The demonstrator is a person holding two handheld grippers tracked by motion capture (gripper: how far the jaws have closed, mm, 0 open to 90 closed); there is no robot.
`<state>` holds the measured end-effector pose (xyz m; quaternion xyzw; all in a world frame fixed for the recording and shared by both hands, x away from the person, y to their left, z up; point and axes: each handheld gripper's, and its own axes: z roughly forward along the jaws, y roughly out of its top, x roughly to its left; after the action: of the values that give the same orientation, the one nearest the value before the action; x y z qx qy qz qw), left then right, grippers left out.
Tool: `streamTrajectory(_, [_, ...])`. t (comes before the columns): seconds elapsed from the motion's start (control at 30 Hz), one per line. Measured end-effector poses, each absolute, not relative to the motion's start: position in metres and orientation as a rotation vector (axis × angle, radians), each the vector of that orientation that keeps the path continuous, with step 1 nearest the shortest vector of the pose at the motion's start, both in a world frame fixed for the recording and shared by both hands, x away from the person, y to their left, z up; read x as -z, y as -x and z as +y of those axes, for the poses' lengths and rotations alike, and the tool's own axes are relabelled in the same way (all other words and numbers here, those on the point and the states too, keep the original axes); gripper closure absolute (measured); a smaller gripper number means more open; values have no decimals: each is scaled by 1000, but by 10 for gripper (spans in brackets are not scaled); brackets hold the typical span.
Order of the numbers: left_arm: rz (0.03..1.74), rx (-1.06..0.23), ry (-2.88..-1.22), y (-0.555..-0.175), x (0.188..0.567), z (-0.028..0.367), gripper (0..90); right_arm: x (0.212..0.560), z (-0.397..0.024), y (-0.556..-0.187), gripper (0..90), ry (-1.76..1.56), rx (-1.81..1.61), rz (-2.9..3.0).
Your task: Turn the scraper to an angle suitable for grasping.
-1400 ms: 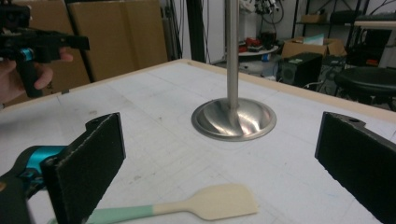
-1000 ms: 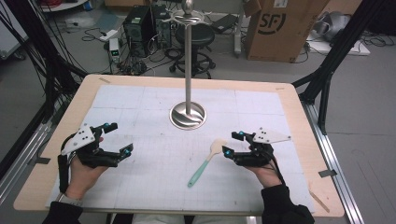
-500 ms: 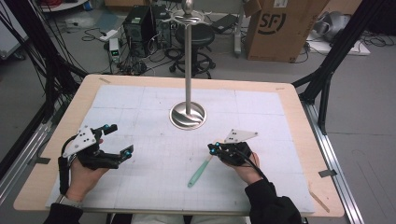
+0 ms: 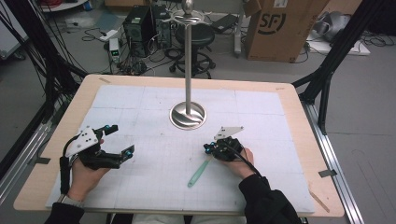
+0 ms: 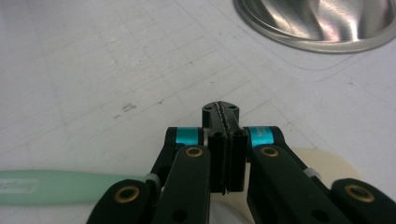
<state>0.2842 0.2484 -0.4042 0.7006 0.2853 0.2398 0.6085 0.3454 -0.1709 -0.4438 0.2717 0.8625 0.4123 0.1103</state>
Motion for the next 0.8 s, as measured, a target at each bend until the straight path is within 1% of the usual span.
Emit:
streamTrajectory(0.33, [667,-551,-1625,-287,406,248,23,448,-169,-348,900,-803,-1169,2558])
streamTrajectory(0.8, [663,-554,-1636,-287,407,247,24,447,-188,-329,900,-806,-1112,2544])
